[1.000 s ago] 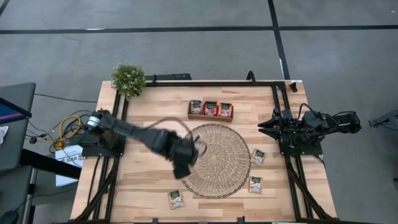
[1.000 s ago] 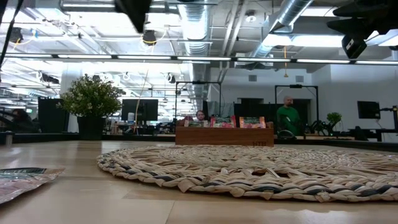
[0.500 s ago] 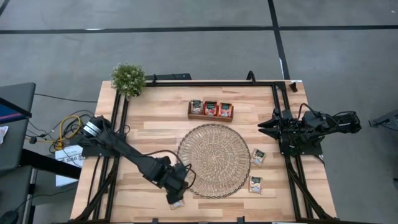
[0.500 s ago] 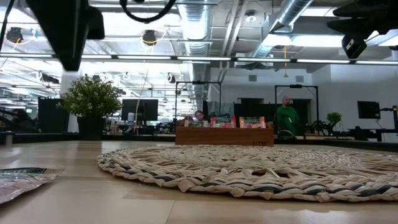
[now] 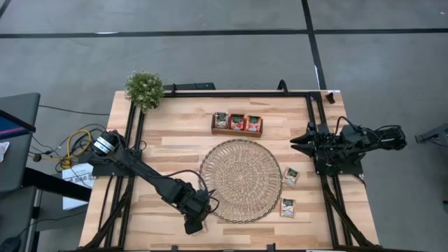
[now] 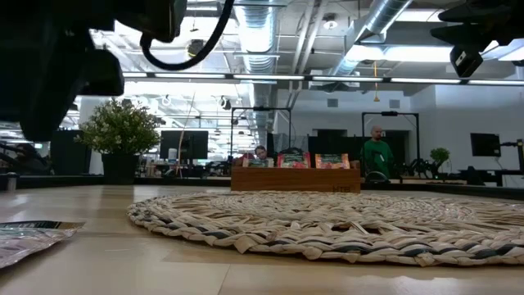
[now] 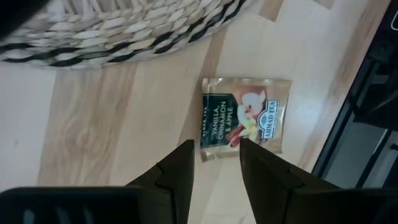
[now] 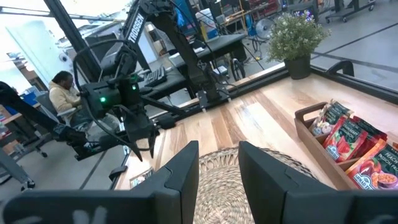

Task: Pick & Place Tea
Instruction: Put the brown tea bag into the left section of the wooden organizer

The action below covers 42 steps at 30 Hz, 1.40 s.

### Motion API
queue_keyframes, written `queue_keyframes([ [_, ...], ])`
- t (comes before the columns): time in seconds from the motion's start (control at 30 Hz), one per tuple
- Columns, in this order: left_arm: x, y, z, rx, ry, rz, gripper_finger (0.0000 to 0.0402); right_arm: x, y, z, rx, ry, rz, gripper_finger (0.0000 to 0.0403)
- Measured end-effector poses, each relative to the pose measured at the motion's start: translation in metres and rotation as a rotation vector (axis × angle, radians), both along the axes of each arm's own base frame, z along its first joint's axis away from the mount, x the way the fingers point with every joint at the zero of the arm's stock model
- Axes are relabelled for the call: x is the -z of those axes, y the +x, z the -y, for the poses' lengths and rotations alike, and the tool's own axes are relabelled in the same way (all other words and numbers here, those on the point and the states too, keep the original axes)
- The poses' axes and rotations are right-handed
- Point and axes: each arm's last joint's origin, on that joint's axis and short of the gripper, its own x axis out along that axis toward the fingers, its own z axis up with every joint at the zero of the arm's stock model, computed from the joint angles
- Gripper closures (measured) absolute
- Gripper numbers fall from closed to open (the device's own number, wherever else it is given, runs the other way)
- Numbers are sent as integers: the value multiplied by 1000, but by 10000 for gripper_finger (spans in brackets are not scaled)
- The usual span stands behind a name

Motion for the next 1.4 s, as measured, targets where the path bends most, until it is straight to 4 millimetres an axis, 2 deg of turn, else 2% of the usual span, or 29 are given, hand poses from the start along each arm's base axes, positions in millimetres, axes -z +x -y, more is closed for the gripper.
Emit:
queue_keyframes([
  [0.3, 20, 7, 5, 46, -11, 25, 282, 0, 0, 0, 0, 0, 0, 298],
  [0.57, 46, 10, 9, -10, 1, -63, 282, 1, 0, 0, 0, -3, -10, 298],
  [0.97, 53, 5, 6, -99, 83, -124, 282, 1, 0, 0, 0, -3, -14, 298],
  [1.4, 55, -4, -10, -186, 322, -154, 282, 1, 0, 0, 0, -3, -14, 298],
])
